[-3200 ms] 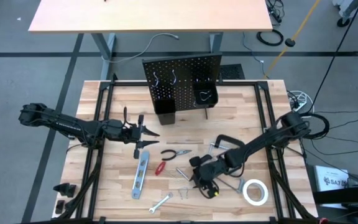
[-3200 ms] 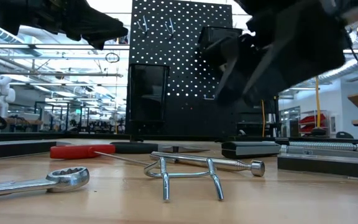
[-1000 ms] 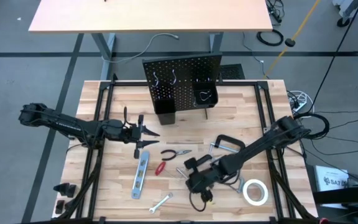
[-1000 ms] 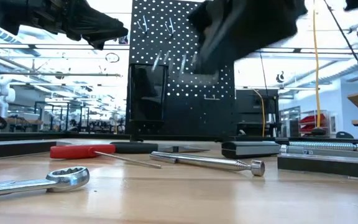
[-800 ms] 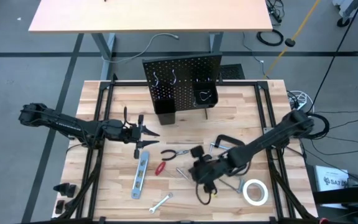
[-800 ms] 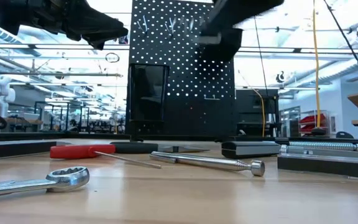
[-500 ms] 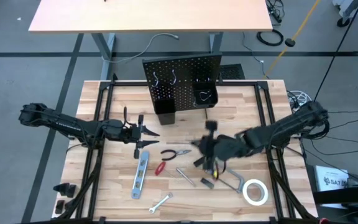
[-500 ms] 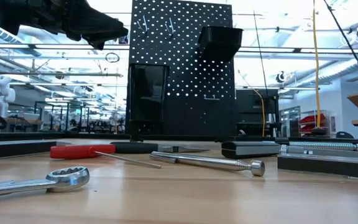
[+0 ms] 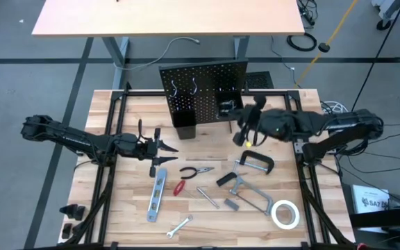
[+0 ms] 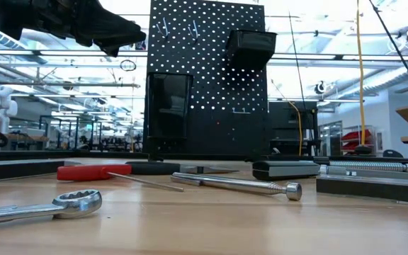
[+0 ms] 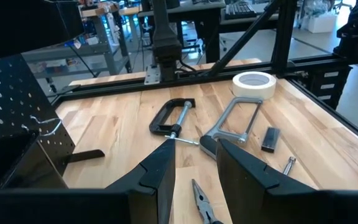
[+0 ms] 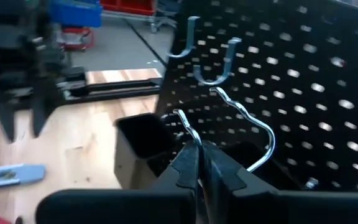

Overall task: Hang tools onto peg board
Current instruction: Put the binder clip into the right black bin on the pegboard

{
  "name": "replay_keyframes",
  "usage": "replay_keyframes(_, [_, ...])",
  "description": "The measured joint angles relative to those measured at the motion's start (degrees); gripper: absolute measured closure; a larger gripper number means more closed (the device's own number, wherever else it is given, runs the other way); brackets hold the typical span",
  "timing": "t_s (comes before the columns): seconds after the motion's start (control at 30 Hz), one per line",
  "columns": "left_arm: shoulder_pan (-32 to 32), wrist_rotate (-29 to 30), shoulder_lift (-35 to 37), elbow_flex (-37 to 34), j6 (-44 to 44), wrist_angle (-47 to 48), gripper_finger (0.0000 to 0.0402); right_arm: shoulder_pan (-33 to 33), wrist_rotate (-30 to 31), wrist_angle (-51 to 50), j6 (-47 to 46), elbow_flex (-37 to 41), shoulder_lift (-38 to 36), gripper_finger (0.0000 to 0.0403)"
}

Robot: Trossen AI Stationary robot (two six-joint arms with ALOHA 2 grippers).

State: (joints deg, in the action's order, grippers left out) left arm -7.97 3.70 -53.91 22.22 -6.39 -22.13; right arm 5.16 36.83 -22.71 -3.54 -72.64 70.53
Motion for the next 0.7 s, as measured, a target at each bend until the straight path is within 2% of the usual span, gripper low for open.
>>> replay_keyframes(0.27, [0.0, 0.0, 0.0, 0.0, 0.0, 0.2, 0.0281, -7.4, -9.6, -4.9, -5.4, 0.0, 0.4, 0.0403])
replay_keyframes(0.7, [0.0, 0.0, 0.0, 0.0, 0.0, 0.2, 0.0281, -9.0, -10.2, -5.5, -5.4, 0.0, 0.4, 0.0403])
